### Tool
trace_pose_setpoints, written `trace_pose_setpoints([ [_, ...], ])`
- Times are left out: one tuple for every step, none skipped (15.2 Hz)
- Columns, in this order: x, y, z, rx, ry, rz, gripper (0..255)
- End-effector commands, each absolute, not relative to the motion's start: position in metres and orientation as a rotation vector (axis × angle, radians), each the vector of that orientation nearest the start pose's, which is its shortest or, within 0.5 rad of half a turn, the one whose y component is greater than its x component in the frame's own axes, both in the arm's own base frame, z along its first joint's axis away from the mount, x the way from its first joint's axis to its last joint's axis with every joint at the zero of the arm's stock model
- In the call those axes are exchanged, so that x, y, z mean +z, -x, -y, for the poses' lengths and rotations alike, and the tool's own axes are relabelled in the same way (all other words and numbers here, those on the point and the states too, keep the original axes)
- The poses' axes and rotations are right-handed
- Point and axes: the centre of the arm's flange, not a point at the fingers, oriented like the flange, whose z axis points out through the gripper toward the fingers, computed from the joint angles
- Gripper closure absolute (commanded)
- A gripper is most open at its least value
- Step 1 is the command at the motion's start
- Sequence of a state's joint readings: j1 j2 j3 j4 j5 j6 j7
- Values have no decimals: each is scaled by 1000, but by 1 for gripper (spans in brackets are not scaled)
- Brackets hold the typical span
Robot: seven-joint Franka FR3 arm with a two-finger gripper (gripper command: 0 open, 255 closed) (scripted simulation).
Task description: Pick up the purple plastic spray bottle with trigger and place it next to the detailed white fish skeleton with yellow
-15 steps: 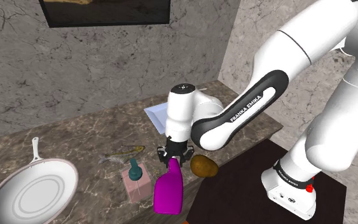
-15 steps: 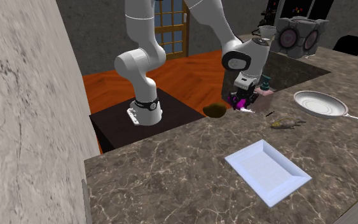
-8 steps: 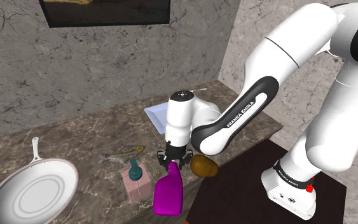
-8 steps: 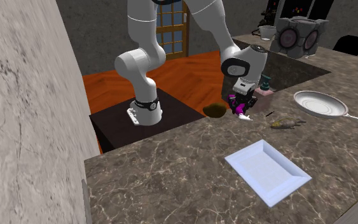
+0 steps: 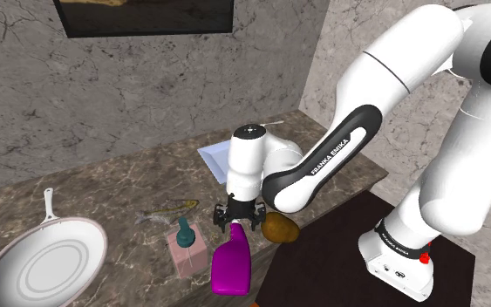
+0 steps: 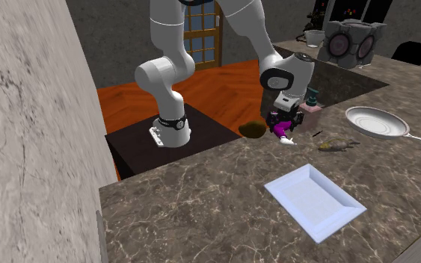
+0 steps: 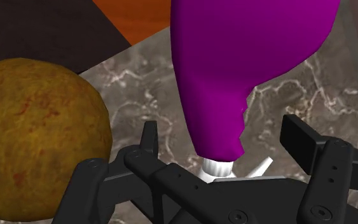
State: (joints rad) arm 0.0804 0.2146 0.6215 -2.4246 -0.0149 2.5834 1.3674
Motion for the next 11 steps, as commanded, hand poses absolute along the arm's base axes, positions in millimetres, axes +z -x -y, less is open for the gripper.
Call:
trace_pose_setpoints([
  [236, -371, -323, 167, 2922, -1005, 0],
  [236, -371, -323, 167, 2922, -1005, 0],
  [249, -372, -322, 167, 2922, -1005, 0],
  [262, -373, -321, 167, 2922, -1005, 0],
  [275, -374, -320, 167, 2922, -1005, 0],
  [285, -375, -319, 167, 2922, -1005, 0],
  [285, -375, -319, 167, 2922, -1005, 0],
  [285, -375, -319, 167, 2922, -1005, 0],
  [285, -375, -319, 167, 2922, -1005, 0],
  [285, -375, -319, 167, 2922, -1005, 0],
  [285, -375, -319, 167, 2922, -1005, 0],
])
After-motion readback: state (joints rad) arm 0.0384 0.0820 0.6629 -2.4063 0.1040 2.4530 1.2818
